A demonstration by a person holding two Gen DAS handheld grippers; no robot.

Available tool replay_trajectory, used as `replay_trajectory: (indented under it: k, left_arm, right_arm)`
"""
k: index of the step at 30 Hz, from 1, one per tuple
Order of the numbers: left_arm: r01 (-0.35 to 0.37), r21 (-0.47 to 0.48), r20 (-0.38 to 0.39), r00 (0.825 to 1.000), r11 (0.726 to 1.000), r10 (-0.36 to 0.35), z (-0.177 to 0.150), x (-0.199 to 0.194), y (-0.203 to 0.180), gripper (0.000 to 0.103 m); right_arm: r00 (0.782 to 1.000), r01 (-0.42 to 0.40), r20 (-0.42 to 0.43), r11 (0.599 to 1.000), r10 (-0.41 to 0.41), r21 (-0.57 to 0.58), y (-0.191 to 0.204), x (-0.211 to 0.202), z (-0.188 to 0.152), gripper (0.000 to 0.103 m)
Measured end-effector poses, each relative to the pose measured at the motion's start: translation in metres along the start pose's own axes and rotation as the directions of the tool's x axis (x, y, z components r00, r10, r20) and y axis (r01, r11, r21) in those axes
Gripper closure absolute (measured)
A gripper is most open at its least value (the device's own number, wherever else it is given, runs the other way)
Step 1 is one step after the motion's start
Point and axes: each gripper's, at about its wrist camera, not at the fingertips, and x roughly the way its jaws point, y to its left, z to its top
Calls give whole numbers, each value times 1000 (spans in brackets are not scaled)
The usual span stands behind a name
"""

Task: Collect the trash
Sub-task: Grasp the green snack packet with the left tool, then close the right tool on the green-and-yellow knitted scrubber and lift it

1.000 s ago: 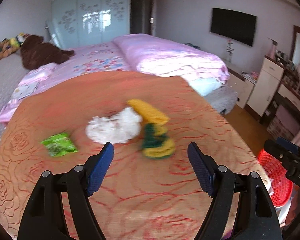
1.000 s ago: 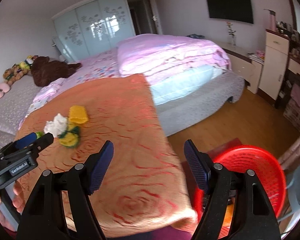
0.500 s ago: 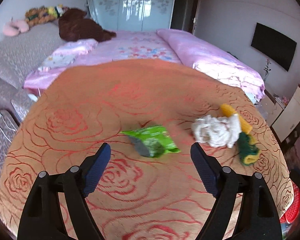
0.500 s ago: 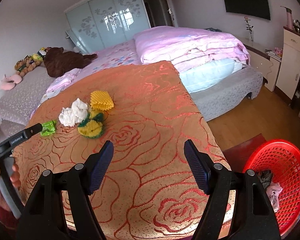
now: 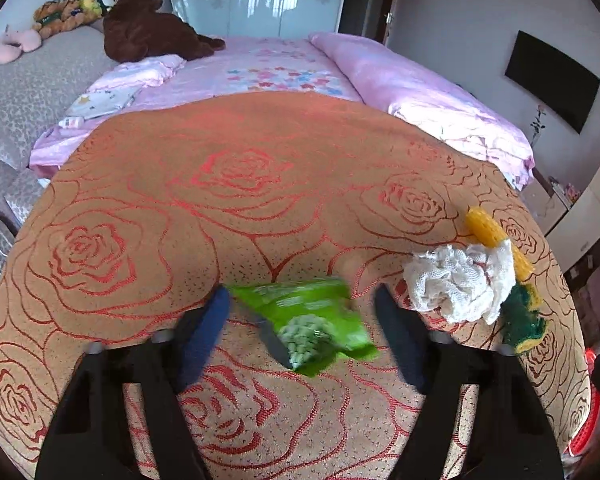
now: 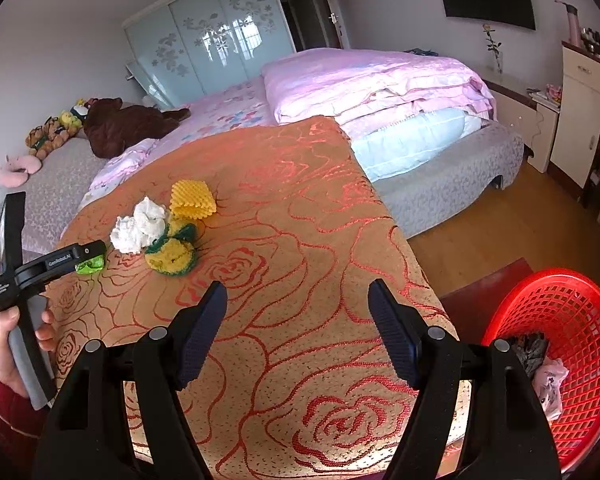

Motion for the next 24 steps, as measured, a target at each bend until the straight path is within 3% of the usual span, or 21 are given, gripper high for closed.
replay_trajectory:
  k: [5, 13, 24]
  left_arm:
    - [-25, 30, -2, 1000, 999, 26, -1, -1, -7, 60]
    - [-5, 39, 10, 1000, 999, 5, -17, -17, -8, 62]
    - [-44, 76, 36, 998, 996, 42, -52, -37, -23, 62]
  right_arm:
    - [1000, -2, -4, 1000, 2, -8, 3, 1, -1, 32]
    - [1000, -2, -7, 1000, 2, -28, 10, 2, -3, 32]
    - [997, -47, -60, 993, 40, -110, 47, 27, 5, 32]
